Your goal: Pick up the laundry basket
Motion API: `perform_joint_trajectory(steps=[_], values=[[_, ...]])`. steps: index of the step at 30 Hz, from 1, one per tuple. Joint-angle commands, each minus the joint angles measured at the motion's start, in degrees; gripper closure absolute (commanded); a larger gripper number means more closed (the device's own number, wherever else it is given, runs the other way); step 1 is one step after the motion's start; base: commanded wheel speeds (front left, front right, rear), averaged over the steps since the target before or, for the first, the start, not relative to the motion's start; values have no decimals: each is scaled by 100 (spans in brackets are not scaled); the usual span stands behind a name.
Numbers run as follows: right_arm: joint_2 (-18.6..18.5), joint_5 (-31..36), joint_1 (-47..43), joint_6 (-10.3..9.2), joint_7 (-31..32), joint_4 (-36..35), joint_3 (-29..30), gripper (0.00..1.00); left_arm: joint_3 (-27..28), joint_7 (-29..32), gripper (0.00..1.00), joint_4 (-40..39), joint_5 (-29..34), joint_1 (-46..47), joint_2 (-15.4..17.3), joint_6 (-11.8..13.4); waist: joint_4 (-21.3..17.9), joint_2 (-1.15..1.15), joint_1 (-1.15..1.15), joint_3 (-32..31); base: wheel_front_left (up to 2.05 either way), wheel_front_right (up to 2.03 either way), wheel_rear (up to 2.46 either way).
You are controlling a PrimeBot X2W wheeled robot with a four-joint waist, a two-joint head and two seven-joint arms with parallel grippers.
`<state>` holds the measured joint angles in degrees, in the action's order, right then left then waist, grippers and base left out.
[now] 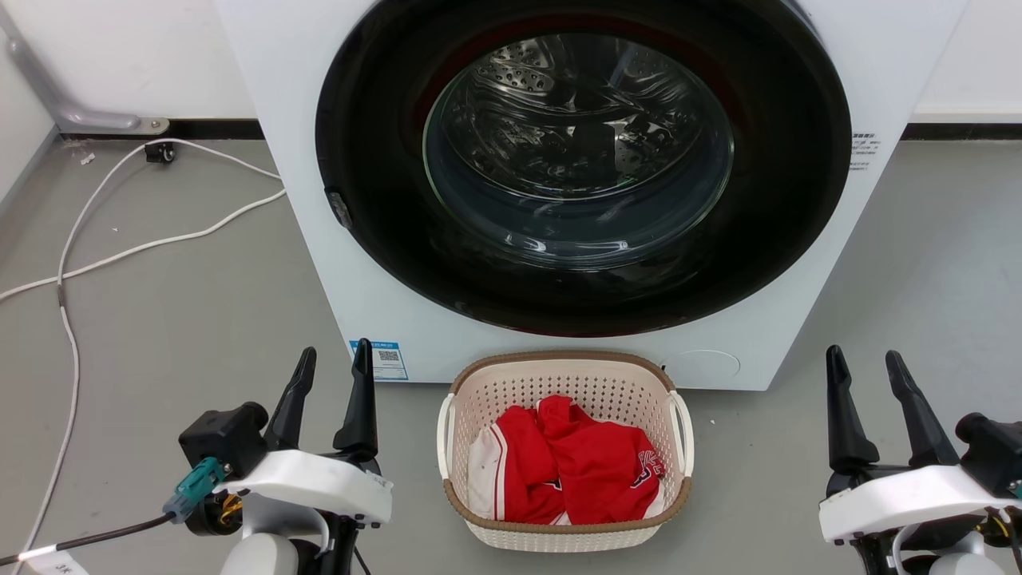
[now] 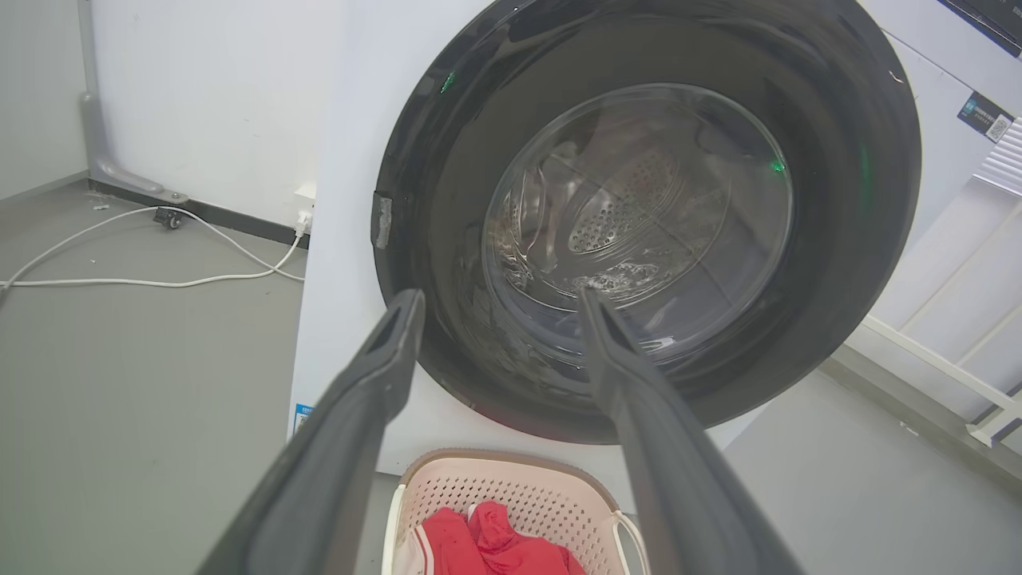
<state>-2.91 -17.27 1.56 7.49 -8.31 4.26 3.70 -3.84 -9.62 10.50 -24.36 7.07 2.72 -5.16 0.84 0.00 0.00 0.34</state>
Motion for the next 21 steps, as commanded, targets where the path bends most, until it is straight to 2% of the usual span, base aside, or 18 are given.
perform_joint_trajectory(steps=[1, 21], values=[[1, 202, -19, 0, -49, -71, -11, 0, -26, -55, 0, -28, 165, 113, 20, 26, 3, 0, 0, 0, 0, 0, 0], [3, 1295, -124, -1, -102, -152, -77, 0, -193, -308, 0, 55, 1135, 178, 22, 173, 24, 0, 0, 9, 0, 0, 0]])
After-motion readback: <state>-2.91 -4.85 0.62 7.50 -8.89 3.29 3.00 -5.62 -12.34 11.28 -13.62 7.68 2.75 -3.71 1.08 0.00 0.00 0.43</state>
